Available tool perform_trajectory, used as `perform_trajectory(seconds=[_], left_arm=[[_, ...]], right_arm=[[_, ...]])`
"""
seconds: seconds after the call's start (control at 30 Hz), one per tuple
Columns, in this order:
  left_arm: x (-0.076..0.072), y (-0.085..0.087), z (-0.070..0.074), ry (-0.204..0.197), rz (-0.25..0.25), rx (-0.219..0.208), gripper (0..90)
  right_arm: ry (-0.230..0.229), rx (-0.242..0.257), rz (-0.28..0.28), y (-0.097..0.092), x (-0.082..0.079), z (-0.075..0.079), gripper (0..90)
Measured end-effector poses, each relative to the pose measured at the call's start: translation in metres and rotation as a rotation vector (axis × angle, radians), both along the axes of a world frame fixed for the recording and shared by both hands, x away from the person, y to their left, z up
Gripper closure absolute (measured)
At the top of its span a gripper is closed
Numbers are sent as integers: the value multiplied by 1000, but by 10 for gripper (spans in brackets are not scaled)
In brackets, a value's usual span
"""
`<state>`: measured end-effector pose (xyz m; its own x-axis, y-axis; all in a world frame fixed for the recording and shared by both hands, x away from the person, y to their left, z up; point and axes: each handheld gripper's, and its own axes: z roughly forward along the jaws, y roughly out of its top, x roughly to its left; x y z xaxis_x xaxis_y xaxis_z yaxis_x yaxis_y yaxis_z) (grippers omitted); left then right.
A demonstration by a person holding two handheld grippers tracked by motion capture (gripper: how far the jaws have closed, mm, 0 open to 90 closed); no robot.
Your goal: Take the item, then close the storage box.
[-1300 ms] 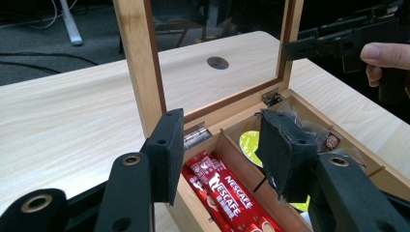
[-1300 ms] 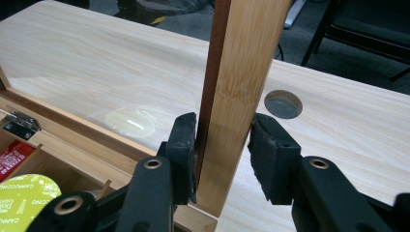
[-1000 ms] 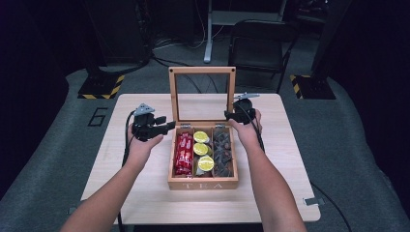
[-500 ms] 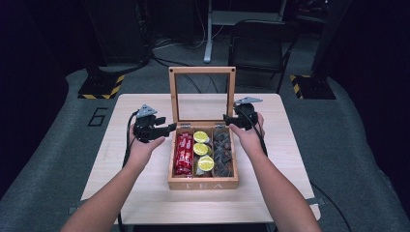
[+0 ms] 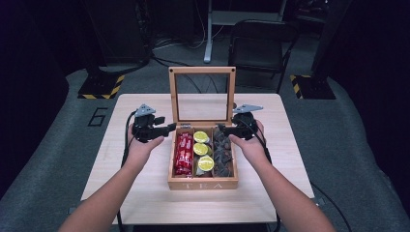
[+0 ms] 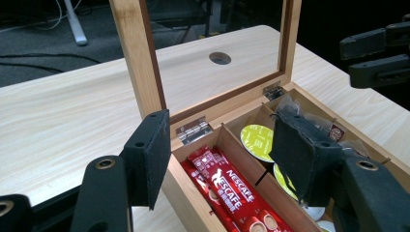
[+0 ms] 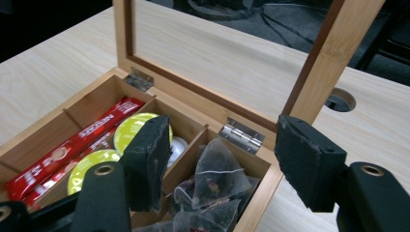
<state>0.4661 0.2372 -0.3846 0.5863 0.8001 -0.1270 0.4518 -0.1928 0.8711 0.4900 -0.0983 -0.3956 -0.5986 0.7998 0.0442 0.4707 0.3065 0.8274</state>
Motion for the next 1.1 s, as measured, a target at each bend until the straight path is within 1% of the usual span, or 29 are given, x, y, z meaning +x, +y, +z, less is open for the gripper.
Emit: perform_trajectory(seconds=[0.03, 0.13, 0.17, 0.37, 0.47, 0.5, 0.67, 0.8, 0.97, 1.03, 1.1], left_arm=[[0, 0, 0, 0, -4, 7, 393], [-1, 0, 0, 3, -5, 8, 393], [-1, 0, 0, 5, -6, 8, 393], [-2, 1, 0, 5, -6, 3, 390], [-2, 2, 1, 11, -4, -1, 389], [-1, 2, 0, 5, 1, -5, 386], [-1, 4, 1, 8, -3, -7, 378], [-2, 6, 1, 8, 0, -6, 373], [-2, 7, 0, 4, 6, -8, 367], [-1, 7, 0, 4, 9, -12, 364], [-1, 6, 0, 7, 7, -14, 364]], right_arm=[[1, 5, 16, -1, -2, 0, 369], [5, 0, 30, -3, -5, -1, 368], [13, 4, 29, -3, -7, -2, 367], [14, -9, 63, -2, -12, -5, 356], [12, -14, 82, 0, -15, -6, 352], [11, -19, 91, 1, -17, -6, 349], [4, -36, 120, 7, -22, -9, 343], [5, -57, 145, 12, -26, -12, 337], [8, -64, 170, 17, -34, -13, 325], [-10, -68, 186, 18, -37, -14, 322], [-8, -68, 195, 19, -40, -15, 321]])
